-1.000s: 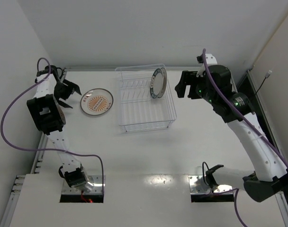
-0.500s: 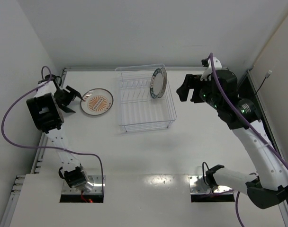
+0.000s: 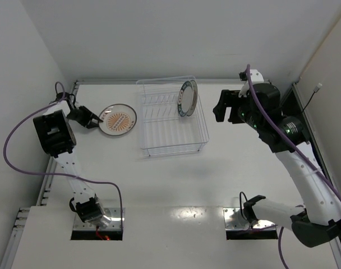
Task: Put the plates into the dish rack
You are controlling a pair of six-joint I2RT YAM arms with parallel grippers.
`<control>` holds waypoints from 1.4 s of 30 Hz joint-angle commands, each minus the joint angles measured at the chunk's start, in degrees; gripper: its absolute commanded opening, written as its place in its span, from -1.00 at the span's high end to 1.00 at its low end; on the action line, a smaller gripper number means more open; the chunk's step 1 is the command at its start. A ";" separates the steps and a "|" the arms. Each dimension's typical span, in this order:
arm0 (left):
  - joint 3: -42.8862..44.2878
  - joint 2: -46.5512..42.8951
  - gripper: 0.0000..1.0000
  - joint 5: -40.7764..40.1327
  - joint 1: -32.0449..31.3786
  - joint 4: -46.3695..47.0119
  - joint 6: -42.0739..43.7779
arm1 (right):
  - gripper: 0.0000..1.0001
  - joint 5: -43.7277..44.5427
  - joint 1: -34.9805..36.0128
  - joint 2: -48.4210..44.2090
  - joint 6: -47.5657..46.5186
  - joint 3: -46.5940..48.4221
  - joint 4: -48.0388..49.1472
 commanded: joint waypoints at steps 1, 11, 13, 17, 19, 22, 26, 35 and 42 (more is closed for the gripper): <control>-2.25 2.24 0.54 2.87 -1.25 3.64 0.21 | -0.55 2.32 -0.78 2.11 -4.11 2.47 -0.77; 1.96 -2.49 1.00 4.63 -1.25 6.20 -11.83 | -0.55 -1.70 -2.45 6.50 -6.15 6.42 -0.96; 6.78 -6.18 1.00 -0.78 -1.25 2.08 -12.36 | -0.55 -4.95 -2.45 7.64 -4.58 6.42 0.80; 15.31 -13.30 1.00 -8.99 -1.25 -8.21 -12.89 | -0.55 -13.57 -3.51 8.96 -0.71 5.19 6.68; 15.85 -15.59 1.00 -6.99 -1.25 -6.65 -14.03 | -0.58 -20.22 -4.03 9.66 1.84 2.40 10.80; 13.58 -19.90 1.00 1.62 -1.77 0.38 -17.62 | -0.64 -29.71 -5.61 7.74 12.19 -7.61 27.21; 13.57 -24.82 1.00 5.41 -3.62 1.97 -18.17 | -0.74 -40.38 -8.16 8.95 37.39 -23.26 68.42; 1.36 -33.35 1.00 9.64 -11.09 4.09 -19.84 | -0.82 -45.32 -6.32 31.01 55.11 -18.46 90.37; 1.35 -33.35 1.00 10.17 -18.73 4.61 -19.31 | -0.85 -45.32 -2.72 41.72 58.01 -14.93 92.49</control>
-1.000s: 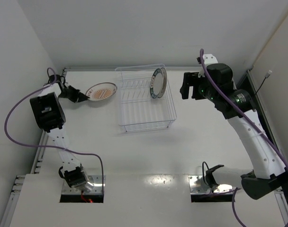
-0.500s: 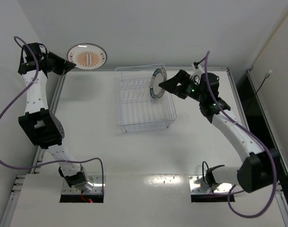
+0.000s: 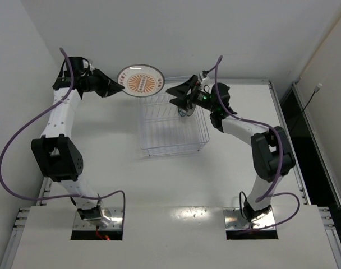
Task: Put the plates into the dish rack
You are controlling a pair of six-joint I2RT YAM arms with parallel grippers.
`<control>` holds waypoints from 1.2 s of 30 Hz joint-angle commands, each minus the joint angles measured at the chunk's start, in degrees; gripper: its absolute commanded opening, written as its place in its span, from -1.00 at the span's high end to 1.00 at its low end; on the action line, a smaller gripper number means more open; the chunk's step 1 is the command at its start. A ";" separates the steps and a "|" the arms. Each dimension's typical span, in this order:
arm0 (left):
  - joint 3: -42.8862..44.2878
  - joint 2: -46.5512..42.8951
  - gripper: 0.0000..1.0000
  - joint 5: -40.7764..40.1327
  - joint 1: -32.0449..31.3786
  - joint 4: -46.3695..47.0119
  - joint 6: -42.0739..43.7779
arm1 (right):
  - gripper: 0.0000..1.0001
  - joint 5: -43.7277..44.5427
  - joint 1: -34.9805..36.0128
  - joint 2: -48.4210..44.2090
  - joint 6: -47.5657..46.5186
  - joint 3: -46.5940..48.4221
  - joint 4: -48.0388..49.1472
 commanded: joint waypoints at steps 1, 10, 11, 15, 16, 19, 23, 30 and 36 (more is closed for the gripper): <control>0.52 -1.55 1.00 3.33 -2.98 3.80 -1.12 | -0.85 -1.25 1.92 4.34 3.00 3.77 6.91; -3.61 -1.54 1.00 5.17 -9.22 4.94 -1.65 | 0.91 -0.20 1.84 12.70 11.09 4.57 17.63; -3.62 -1.55 1.00 5.17 -9.22 4.94 -1.65 | 1.00 -0.20 1.83 12.70 11.09 5.18 16.67; -4.32 -1.55 1.00 5.70 -9.22 4.94 -1.65 | 1.00 0.59 -0.27 7.27 6.28 2.12 11.16; -4.32 -0.94 1.00 5.70 -9.22 4.94 -1.65 | 1.00 1.38 -1.06 5.51 4.43 2.11 8.52; -4.32 0.20 1.00 5.70 -9.22 4.33 -1.65 | 1.00 8.29 -1.77 -2.31 -7.91 3.50 -8.99; -3.71 1.26 0.30 3.43 -6.51 -1.35 -1.65 | 1.00 31.86 -0.63 -8.21 -28.08 17.72 -48.57; -1.24 2.93 -0.21 -0.72 -2.11 -7.98 0.81 | 1.00 64.47 4.73 1.18 -40.50 35.06 -80.35; -0.19 3.46 -0.21 -0.72 -1.49 -7.98 1.43 | 1.00 68.18 5.96 3.64 -41.82 34.53 -79.31</control>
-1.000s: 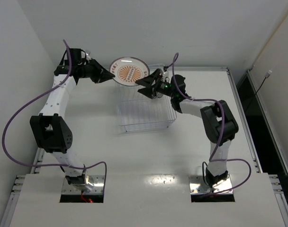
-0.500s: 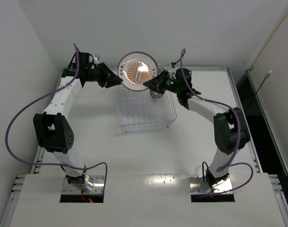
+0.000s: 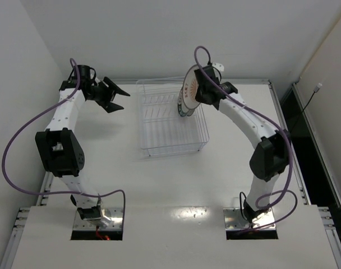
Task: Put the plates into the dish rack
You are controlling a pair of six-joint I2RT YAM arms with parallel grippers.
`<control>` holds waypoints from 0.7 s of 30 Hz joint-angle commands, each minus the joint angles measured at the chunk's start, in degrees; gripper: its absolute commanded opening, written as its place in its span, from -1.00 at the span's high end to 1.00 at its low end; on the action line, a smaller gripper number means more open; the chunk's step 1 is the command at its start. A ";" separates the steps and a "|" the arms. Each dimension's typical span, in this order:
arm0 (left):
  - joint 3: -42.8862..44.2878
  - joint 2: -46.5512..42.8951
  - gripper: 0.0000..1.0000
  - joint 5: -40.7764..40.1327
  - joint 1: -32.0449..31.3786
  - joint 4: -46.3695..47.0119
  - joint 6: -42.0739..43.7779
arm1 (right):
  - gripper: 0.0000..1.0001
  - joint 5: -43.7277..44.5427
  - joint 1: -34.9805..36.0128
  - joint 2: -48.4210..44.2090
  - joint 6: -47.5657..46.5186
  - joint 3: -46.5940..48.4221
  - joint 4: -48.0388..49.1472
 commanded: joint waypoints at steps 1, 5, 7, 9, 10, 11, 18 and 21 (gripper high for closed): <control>2.67 -0.28 -0.21 0.33 0.28 -0.63 0.66 | 1.00 6.76 0.61 3.57 -3.24 1.45 -4.80; 1.53 -0.28 -0.21 0.33 0.89 -1.16 0.66 | 1.00 5.63 1.14 7.02 -3.24 2.86 -5.34; 1.53 -0.28 -0.21 0.33 0.90 -1.16 1.18 | 1.00 5.62 1.14 8.07 -3.76 2.86 -4.82; 0.92 -0.80 -0.21 0.33 0.90 -1.16 1.19 | 1.00 6.40 1.66 9.92 -4.29 4.79 -5.33; 0.92 -0.80 -0.21 0.33 1.51 -1.16 1.19 | 1.00 6.41 1.66 10.53 -4.30 5.31 -5.34; 0.92 -0.80 -0.21 0.33 1.51 -1.16 1.19 | 1.00 6.41 2.19 11.06 -4.91 5.84 -5.34; -0.23 -1.33 -0.21 0.33 3.62 -1.16 1.19 | 1.00 8.52 3.77 18.96 -6.66 17.60 -8.85; -0.75 -1.86 -0.21 0.33 4.24 -1.16 1.19 | 0.89 6.51 3.77 23.36 -7.81 25.42 -10.17</control>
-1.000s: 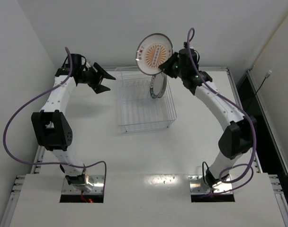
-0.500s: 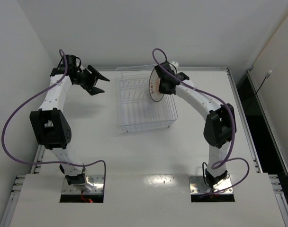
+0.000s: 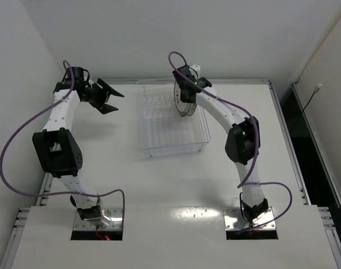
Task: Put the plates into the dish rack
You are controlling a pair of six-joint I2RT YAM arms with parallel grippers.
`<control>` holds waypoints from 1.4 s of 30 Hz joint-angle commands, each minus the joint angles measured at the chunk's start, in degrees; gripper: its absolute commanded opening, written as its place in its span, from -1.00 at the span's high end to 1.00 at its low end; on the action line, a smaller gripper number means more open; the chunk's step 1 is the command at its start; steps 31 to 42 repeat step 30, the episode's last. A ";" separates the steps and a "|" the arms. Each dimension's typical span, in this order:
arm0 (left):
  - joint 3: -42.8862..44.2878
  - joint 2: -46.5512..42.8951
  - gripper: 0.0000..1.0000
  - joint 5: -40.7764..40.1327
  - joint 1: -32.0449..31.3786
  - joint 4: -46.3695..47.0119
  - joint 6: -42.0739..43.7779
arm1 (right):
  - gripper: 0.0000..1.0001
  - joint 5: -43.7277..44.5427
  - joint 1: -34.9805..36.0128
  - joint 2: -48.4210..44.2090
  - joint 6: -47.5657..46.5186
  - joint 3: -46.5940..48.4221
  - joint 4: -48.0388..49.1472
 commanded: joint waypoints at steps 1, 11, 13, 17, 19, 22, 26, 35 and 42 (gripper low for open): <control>-0.90 -1.86 -0.21 0.38 1.11 0.06 0.20 | 0.82 0.76 -0.18 3.67 -2.89 7.32 -2.02; -1.96 -1.86 -0.21 0.20 3.75 -1.87 0.20 | 0.02 -10.40 -0.80 -1.84 -2.45 3.83 -2.55; -1.96 -1.34 -0.21 0.20 4.28 -1.87 0.20 | -0.20 -18.48 -2.37 -5.09 -5.16 0.49 -0.88; -1.96 -0.20 -0.21 0.20 4.28 -1.87 0.20 | -0.35 -24.04 -3.69 -11.51 -8.42 -2.15 -7.45; -1.35 0.34 -0.21 0.20 4.28 -1.87 0.20 | -0.46 -25.27 -3.70 -16.78 -9.66 -4.61 -9.57; -0.65 1.56 -0.21 -0.32 4.28 -3.09 0.20 | -0.54 -31.31 -3.70 -25.89 -11.41 -15.40 -5.74; -0.65 2.27 -0.21 -1.03 4.28 -4.85 0.82 | -0.57 -38.19 -4.31 -37.43 -9.77 -34.65 4.99; -0.65 1.75 -0.21 -3.23 4.28 -6.00 2.05 | -0.57 -35.21 -4.31 -46.58 -3.96 -44.95 13.35; -0.65 1.75 -0.21 -3.23 4.28 -6.00 2.05 | -0.57 -35.21 -4.31 -46.58 -3.96 -44.95 13.35</control>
